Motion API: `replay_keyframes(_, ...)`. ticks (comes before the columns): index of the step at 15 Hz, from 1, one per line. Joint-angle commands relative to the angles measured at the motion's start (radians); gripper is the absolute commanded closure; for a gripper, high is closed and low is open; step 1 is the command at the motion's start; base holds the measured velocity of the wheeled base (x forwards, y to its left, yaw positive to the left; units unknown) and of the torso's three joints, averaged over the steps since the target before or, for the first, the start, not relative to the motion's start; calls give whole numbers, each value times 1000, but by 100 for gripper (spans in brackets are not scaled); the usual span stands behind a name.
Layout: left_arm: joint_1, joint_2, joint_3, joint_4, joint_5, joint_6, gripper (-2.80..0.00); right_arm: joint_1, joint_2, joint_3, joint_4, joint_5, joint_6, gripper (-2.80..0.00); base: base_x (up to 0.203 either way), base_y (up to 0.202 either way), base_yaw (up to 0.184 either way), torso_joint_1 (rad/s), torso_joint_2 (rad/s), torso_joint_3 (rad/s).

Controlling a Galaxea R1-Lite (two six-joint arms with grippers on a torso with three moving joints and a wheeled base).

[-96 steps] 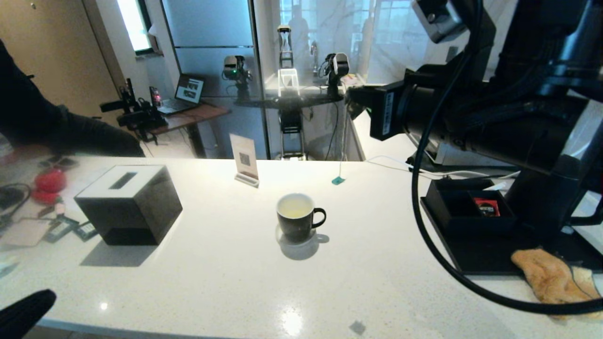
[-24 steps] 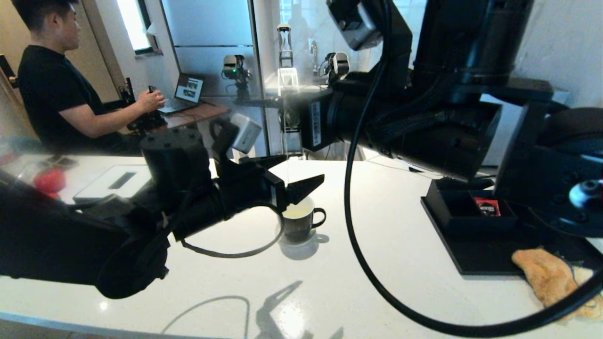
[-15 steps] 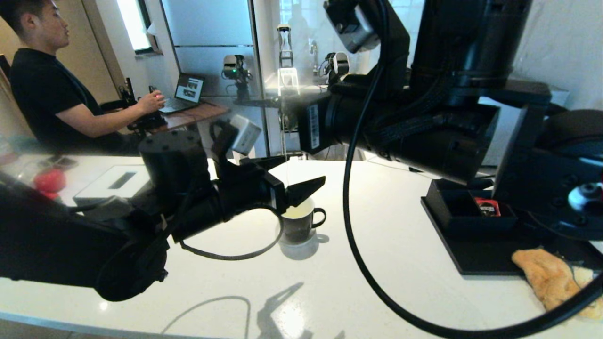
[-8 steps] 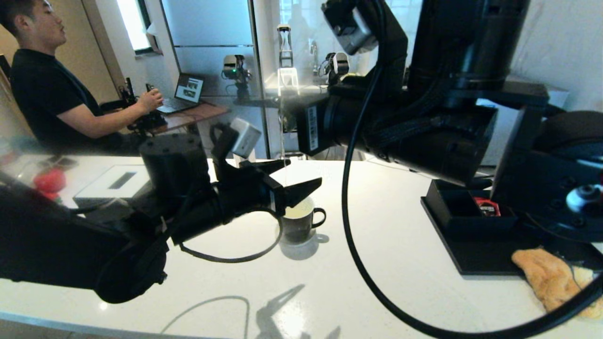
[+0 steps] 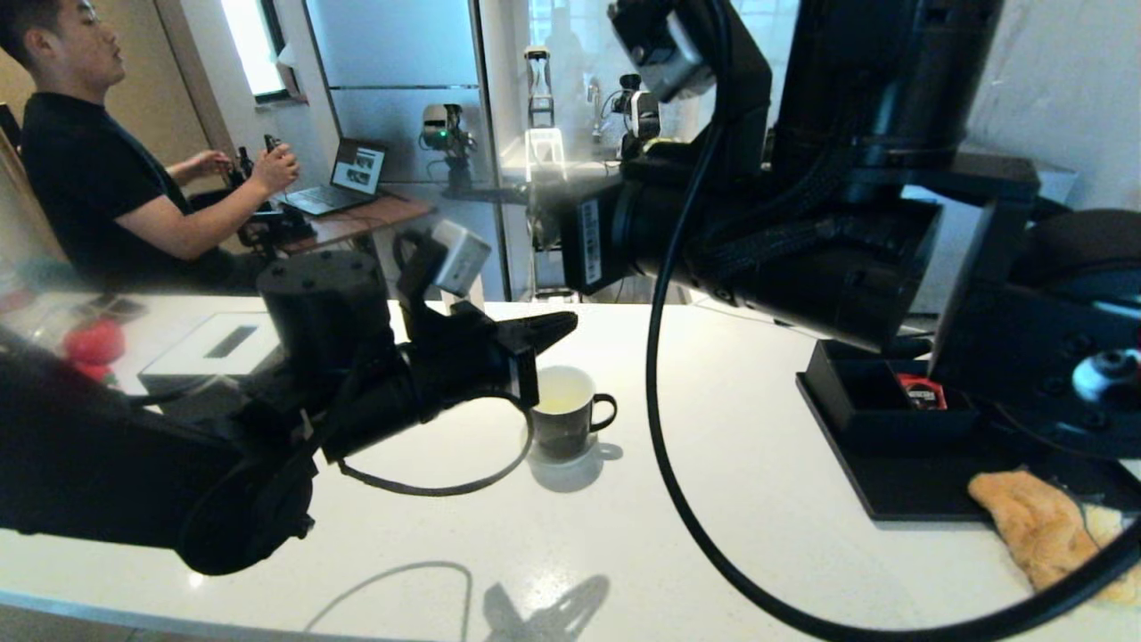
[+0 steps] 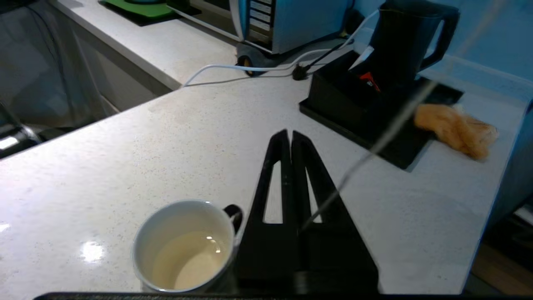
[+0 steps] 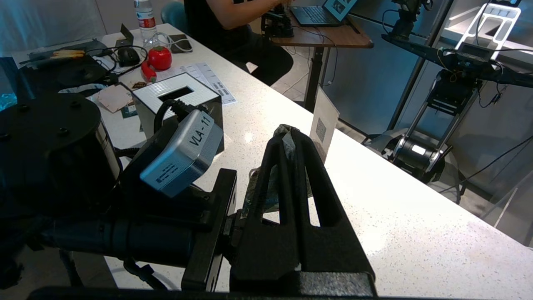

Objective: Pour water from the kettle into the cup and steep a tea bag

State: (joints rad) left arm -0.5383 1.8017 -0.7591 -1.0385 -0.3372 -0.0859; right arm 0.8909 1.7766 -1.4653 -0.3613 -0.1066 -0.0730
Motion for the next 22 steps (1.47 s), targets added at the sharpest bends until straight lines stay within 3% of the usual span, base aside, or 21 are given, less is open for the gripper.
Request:
replay_keyframes(1, 0, -4, 0, -6, -2, 0, 0, 0, -2, 0, -2, -1, -1, 0, 0, 0, 0, 0, 0, 0)
replay_keyframes(10, 0, -12, 0, -8, 6, -2, 0, 1, -4, 35, -9, -8, -5, 0, 0, 0, 0, 0, 0, 0)
replay_keyframes(22, -2, -16, 0, -6, 7, -2, 0, 12, -29, 356, -215, -13, -5, 0, 0, 0, 0, 0, 0, 0)
